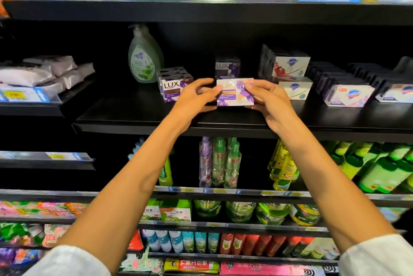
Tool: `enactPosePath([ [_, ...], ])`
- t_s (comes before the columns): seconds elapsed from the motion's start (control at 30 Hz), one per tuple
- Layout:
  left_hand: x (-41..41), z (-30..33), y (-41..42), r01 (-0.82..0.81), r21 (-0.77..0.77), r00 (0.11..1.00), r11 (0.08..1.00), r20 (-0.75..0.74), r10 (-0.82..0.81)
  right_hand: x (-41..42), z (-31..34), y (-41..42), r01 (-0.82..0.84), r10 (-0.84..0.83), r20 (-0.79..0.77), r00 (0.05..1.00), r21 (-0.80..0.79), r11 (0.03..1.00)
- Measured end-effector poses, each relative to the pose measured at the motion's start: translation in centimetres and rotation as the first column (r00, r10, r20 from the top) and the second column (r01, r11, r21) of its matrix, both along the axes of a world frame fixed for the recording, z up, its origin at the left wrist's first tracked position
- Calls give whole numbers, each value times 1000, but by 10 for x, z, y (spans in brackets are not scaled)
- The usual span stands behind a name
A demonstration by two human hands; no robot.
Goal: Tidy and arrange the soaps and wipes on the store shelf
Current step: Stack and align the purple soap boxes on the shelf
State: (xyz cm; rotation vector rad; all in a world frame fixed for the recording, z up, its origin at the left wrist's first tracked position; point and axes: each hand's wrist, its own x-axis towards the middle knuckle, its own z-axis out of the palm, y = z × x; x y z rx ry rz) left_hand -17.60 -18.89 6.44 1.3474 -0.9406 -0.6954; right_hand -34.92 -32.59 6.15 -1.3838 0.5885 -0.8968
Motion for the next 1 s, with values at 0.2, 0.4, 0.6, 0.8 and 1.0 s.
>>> enactPosePath([
  [0.2,-1,-2,-3,140,-8,981,990,-138,-140,0,-2,5,1,-3,-26,1000,-61,998],
  [0.4,0,-2,1,83,-58,990,995,-106,-88,0,1,13,-6,-4,-69,998,-136,991],
  [0.6,0,-5,2,51,-105,997,993,-53,-57,4,6,19,-41,18,-163,986,-143,989],
  [0.8,-1,-6,3,97,-106,995,990,22,-95,1,4,19,-26,14,-90,996,-125,992],
  [1.0,-2,0,3,137,-96,971,986,-183,-152,-4,3,18,-65,62,-29,998,-115,991],
])
